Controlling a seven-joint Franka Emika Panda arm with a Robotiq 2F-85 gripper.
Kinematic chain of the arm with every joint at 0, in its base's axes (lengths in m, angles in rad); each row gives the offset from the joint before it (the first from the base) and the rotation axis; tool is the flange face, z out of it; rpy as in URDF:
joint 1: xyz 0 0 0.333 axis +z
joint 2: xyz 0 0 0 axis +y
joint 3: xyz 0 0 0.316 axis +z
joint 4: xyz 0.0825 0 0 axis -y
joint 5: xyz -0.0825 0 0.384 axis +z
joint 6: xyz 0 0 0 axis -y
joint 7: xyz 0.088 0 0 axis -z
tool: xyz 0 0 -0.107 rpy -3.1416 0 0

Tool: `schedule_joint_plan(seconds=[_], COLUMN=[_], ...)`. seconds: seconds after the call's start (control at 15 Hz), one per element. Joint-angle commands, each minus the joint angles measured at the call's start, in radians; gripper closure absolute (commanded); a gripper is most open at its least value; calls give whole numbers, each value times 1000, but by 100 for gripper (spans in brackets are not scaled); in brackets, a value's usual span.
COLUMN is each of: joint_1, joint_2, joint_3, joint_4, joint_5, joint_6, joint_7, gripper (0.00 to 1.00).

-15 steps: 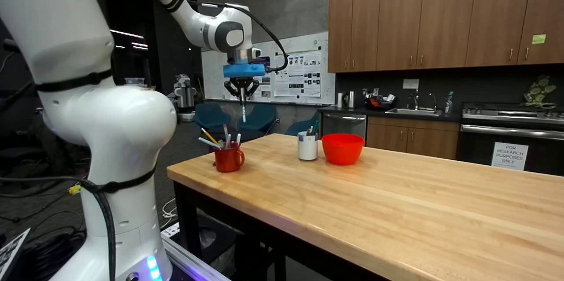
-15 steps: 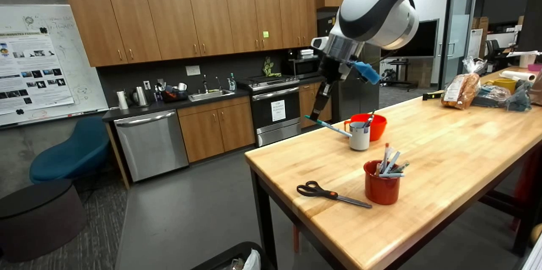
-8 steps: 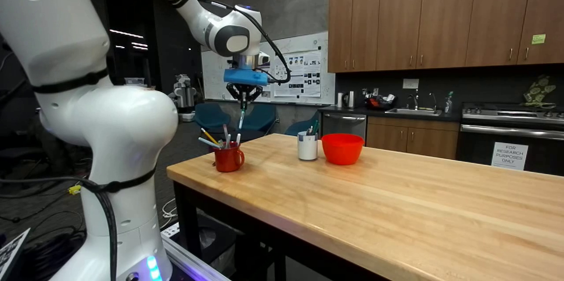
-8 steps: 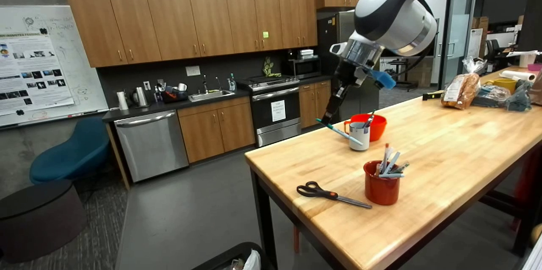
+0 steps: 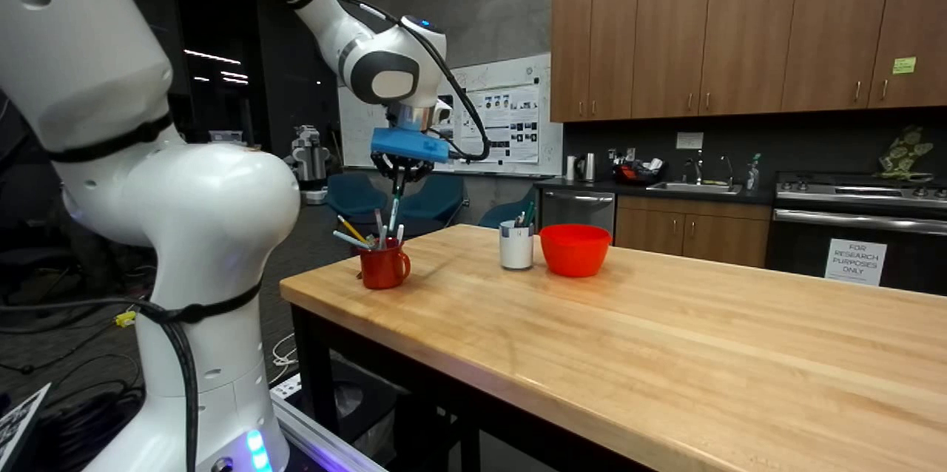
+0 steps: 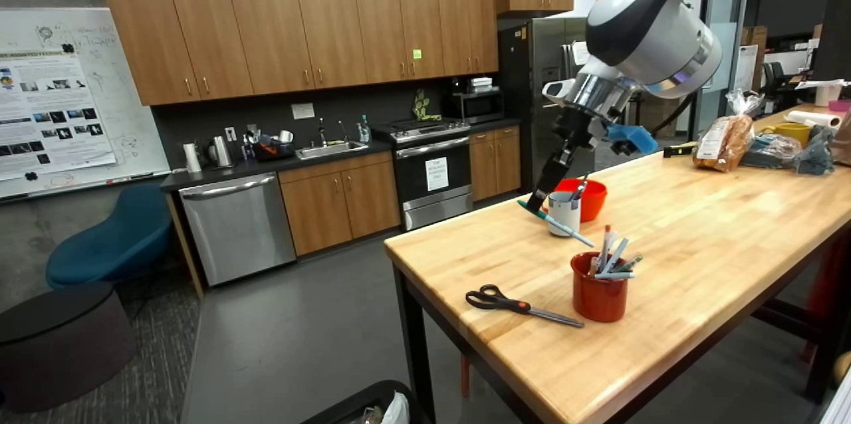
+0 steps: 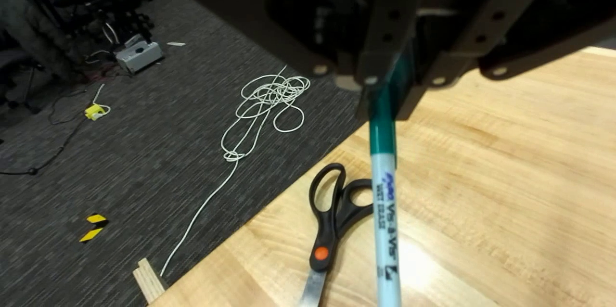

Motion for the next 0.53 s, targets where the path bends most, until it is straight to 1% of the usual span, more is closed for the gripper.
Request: schedule_joint_plan(seconds=[0.0,0.2,0.47], joint_1=[12,7,-7], joint_2=[-52,-44,-18], joint_3=[-24,-37,-58], joint_4=[-41,-48,-45], joint_5=[56,88,119], joint_6=[-41,-94,-198], joint_7=[-70,-150,-280], gripper=[97,97,97])
